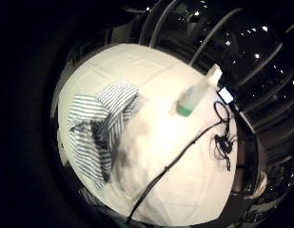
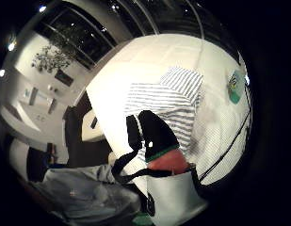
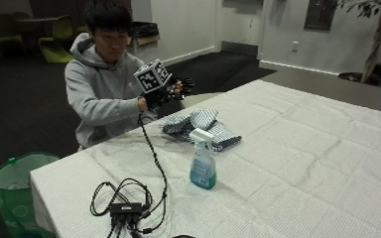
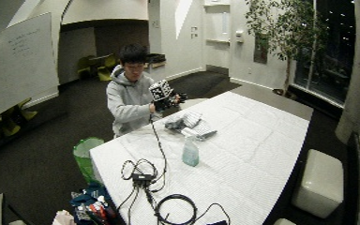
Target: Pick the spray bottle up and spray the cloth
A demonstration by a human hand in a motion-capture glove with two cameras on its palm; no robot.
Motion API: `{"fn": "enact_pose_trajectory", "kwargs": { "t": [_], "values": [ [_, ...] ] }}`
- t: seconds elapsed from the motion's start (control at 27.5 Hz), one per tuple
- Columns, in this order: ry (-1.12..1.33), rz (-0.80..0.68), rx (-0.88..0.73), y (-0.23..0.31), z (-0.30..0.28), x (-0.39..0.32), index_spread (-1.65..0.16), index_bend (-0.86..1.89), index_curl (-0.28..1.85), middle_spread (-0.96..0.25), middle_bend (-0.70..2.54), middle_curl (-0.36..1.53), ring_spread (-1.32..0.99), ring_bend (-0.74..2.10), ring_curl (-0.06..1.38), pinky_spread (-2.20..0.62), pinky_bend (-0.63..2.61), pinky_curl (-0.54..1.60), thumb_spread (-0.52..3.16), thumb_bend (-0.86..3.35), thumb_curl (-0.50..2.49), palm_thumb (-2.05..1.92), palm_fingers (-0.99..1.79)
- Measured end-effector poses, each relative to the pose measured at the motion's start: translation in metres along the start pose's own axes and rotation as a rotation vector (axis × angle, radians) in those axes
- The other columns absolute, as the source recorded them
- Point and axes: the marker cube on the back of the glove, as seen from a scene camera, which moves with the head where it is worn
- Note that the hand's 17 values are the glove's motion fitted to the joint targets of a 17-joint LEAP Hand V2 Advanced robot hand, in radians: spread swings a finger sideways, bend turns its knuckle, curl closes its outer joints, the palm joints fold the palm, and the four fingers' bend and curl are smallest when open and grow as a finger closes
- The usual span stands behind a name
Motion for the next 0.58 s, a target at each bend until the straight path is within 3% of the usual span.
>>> {"fn": "enact_pose_trajectory", "kwargs": {
  "t": [0.29,0.58],
  "values": [
    [-0.066,0.046,0.187,0.015,-0.005,0.036,-0.39,0.12,0.15,-0.08,0.24,0.25,0.01,0.33,0.19,0.24,0.5,0.28,1.07,0.06,0.24,0.49,0.12],
    [-0.136,0.15,0.273,0.029,-0.002,0.084,-0.37,0.11,0.16,-0.08,0.18,0.26,0.0,0.37,0.22,0.23,0.55,0.31,1.08,0.03,0.27,0.54,0.03]
  ]
}}
